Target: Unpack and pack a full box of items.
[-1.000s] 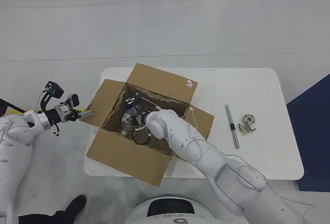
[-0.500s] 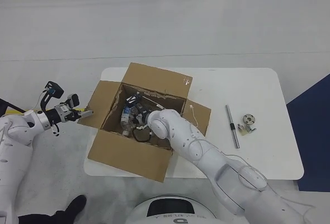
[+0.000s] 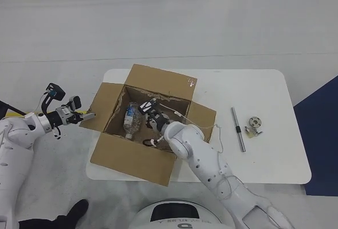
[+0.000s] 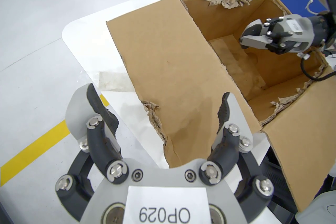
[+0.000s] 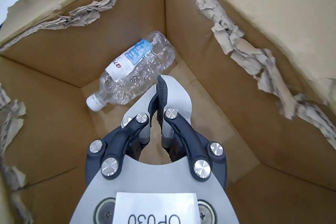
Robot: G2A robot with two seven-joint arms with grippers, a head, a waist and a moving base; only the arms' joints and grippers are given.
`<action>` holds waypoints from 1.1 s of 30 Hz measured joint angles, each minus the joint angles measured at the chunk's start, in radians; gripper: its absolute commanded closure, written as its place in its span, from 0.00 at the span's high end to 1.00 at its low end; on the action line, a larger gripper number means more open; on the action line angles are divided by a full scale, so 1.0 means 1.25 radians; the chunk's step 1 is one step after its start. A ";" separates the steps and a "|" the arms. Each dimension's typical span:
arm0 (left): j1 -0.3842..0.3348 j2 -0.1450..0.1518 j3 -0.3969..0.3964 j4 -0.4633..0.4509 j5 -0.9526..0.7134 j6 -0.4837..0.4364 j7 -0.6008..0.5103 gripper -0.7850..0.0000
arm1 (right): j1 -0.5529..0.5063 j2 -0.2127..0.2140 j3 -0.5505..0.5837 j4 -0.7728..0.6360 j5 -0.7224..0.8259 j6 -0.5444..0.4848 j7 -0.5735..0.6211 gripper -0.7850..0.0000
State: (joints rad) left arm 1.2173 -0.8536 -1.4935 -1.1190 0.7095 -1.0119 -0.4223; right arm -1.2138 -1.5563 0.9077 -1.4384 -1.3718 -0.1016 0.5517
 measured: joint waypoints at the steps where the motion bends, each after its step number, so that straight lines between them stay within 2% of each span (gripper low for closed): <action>1: 0.000 0.000 0.000 0.000 0.000 0.000 0.000 1.00 | -0.001 0.001 -0.001 -0.004 0.000 -0.010 0.011 0.49; 5: 0.000 0.000 0.000 0.000 0.000 0.000 0.000 1.00 | 0.036 -0.008 -0.034 0.040 0.021 -0.043 0.044 0.50; 9: 0.000 0.000 0.000 0.000 0.000 0.000 0.000 1.00 | 0.102 -0.031 -0.087 0.124 0.057 -0.056 0.051 0.62; 13: 0.000 0.000 0.000 0.000 0.000 0.000 0.000 1.00 | 0.162 -0.057 -0.132 0.207 0.097 -0.057 0.037 0.66; 16: 0.000 0.000 0.000 0.000 0.000 0.000 0.000 1.00 | 0.201 -0.078 -0.168 0.268 0.121 -0.056 0.026 0.88; 19: 0.000 0.000 0.000 0.000 0.000 0.000 0.000 1.00 | 0.238 -0.101 -0.204 0.333 0.132 -0.043 0.014 1.00; 28: 0.000 0.000 0.000 0.000 0.000 0.000 0.000 1.00 | 0.312 -0.167 -0.292 0.475 0.139 -0.041 0.008 1.00; 33: 0.000 0.000 0.000 0.000 0.000 0.000 0.000 1.00 | 0.336 -0.192 -0.308 0.529 0.134 -0.001 0.002 0.96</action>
State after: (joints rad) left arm 1.2173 -0.8536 -1.4935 -1.1190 0.7095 -1.0119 -0.4223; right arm -0.7937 -1.7963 0.5230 -0.7768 -1.2042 -0.1026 0.5543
